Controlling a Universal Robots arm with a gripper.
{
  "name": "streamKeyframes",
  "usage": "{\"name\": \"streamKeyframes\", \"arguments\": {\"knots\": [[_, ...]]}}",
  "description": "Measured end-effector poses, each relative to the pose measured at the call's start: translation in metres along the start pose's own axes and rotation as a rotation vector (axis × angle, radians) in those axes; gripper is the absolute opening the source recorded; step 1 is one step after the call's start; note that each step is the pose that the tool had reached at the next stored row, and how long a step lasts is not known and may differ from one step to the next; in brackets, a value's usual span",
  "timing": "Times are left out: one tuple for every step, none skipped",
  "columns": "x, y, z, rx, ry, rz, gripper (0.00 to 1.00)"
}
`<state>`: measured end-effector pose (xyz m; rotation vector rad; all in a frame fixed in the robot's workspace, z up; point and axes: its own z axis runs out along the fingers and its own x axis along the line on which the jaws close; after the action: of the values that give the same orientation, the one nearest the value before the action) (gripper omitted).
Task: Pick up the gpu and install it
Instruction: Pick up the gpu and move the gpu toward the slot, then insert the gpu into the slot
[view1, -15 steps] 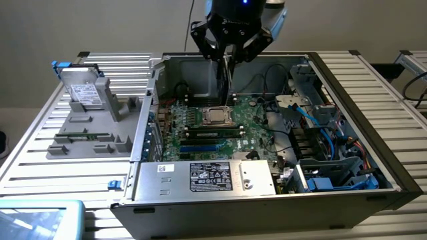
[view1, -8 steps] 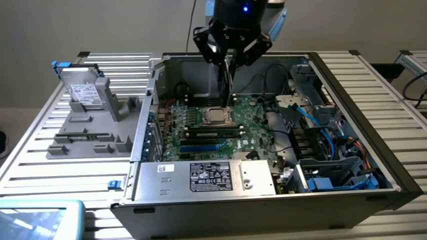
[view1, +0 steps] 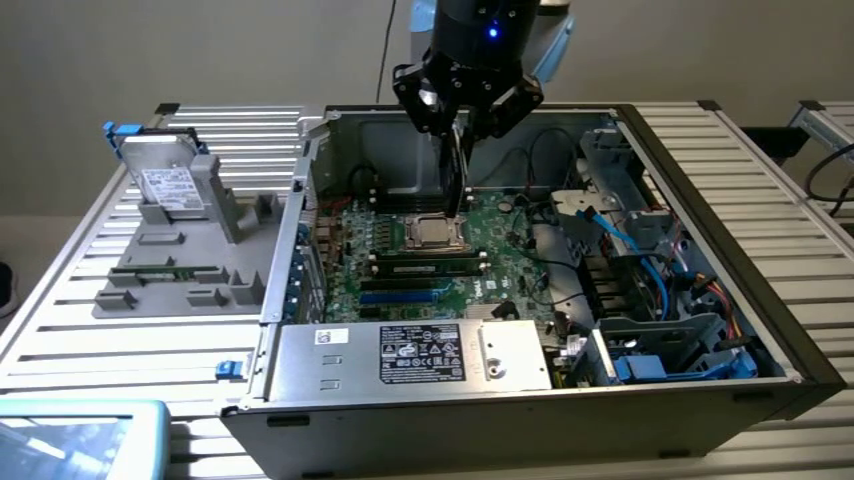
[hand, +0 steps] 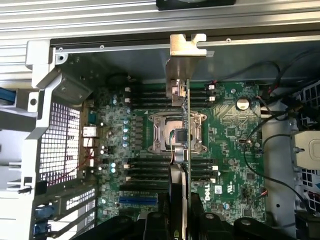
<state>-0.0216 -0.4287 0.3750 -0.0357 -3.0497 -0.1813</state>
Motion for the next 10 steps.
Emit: {"name": "streamKeyframes", "arguments": {"knots": [[0.0000, 0.0000, 0.0000, 0.0001, 0.0000, 0.000, 0.28], [0.0000, 0.0000, 0.0000, 0.0001, 0.0001, 0.000, 0.28], [0.0000, 0.0000, 0.0000, 0.0000, 0.0000, 0.000, 0.28], [0.0000, 0.0000, 0.0000, 0.0001, 0.0000, 0.000, 0.28], [0.0000, 0.0000, 0.0000, 0.0001, 0.0000, 0.000, 0.28], [-0.0001, 0.0000, 0.0000, 0.0002, 0.0001, 0.000, 0.28], [-0.0002, 0.0000, 0.0000, 0.0003, 0.0002, -0.002, 0.28], [-0.0002, 0.0000, 0.0000, 0.0002, 0.0008, -0.006, 0.28], [-0.0002, 0.0000, 0.0000, 0.0001, 0.0022, -0.018, 0.28], [-0.0003, 0.0000, 0.0001, -0.0002, 0.0043, -0.035, 0.28]]}}
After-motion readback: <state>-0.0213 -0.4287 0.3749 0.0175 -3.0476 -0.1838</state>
